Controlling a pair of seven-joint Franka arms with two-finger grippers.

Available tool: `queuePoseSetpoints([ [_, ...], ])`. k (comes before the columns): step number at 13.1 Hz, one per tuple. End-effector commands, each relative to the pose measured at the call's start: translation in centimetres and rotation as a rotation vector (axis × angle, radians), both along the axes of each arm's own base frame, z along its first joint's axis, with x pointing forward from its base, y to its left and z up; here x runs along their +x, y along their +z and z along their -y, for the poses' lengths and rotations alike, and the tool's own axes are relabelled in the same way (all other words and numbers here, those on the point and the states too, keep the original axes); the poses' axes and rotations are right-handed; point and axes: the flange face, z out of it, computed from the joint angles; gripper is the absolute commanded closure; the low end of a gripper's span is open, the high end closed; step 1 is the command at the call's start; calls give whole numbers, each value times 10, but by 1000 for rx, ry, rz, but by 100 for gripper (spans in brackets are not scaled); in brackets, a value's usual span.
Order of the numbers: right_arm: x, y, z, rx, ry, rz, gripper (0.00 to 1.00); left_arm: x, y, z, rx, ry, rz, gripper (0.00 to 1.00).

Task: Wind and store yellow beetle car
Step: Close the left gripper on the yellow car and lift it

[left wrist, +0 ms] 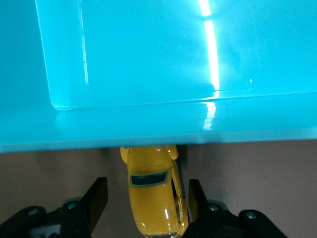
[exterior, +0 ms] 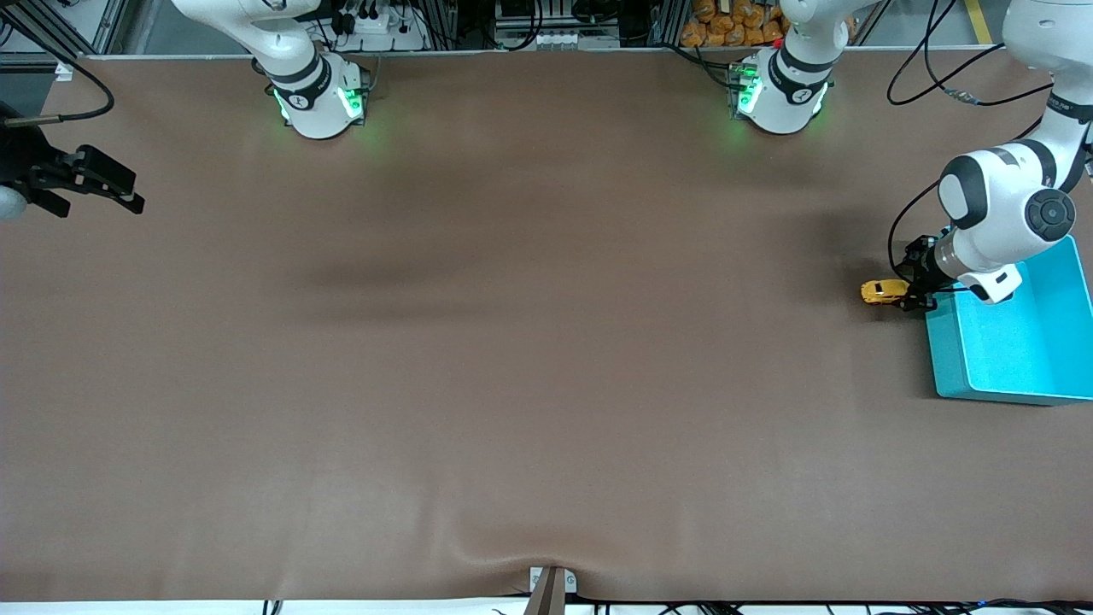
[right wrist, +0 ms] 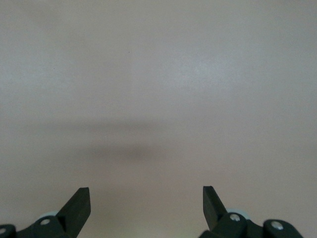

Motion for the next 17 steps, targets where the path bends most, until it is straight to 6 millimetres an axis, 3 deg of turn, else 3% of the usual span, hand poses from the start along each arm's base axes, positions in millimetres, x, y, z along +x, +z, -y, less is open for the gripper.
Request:
queuePoseSetpoints([
  [1,-7,4,-1,-2,-4,10,0,-4,2,2,17,6,15,46],
  [5,-6,4,1,-2,-8,10,0,-3,5,1,20,6,22,99],
  [10,-6,5,4,-1,-13,13,0,2,32,10,34,-13,27,100],
  [14,-6,5,4,-1,-11,12,0,13,64,57,48,-114,3,100],
  [17,-6,6,0,-6,-2,13,0,29,108,92,63,-204,-16,100],
])
